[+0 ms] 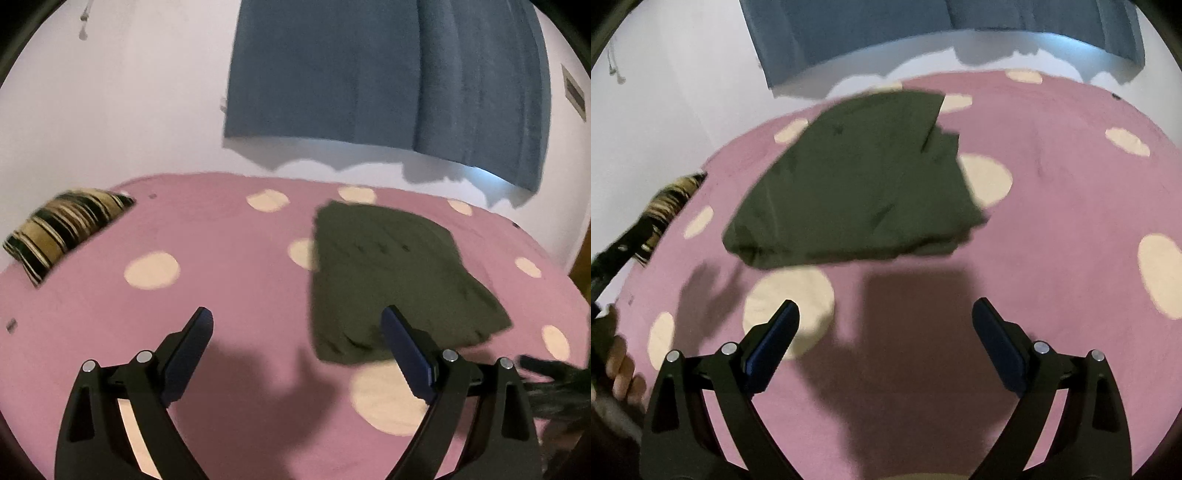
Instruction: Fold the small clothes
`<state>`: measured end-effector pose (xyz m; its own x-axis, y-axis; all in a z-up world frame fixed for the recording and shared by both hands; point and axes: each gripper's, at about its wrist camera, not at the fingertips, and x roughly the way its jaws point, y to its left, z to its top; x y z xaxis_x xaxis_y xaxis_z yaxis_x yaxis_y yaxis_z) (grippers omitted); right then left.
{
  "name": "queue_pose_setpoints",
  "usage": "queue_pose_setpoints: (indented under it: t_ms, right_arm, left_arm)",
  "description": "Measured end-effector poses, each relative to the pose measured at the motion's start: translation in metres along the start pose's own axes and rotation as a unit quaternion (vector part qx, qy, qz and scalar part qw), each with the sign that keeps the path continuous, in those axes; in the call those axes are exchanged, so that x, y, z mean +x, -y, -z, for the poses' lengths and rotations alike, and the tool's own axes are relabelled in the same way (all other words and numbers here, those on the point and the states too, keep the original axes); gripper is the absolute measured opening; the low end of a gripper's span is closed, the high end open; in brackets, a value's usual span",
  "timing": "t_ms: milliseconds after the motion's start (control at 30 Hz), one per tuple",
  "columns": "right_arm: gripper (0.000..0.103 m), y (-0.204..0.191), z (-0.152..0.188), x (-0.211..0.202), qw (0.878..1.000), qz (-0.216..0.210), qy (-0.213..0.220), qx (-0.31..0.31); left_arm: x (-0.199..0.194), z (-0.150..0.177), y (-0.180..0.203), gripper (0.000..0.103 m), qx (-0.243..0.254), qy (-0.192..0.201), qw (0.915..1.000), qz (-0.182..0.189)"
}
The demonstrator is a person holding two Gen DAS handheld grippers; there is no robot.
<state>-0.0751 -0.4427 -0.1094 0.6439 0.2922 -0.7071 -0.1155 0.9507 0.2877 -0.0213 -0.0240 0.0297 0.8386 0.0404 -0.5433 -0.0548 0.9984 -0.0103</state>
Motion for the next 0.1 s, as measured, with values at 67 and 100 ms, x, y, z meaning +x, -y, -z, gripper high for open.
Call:
queue_pose_setpoints:
  t_ms: [67, 100]
  right_arm:
    - [0.095, 0.012, -0.013, -0.008, 1.0, 0.005, 0.019, 0.001]
    - [0.096, 0.022, -0.024, -0.01, 1.0, 0.008, 0.027, 0.005]
  left_arm:
    - [0.025, -0.017, -0.019, 0.091, 0.0, -0.008, 0.9993, -0.036]
    - [0.039, -0.024, -0.027, 0.091, -0.002, -0.014, 0.9987, -0.05]
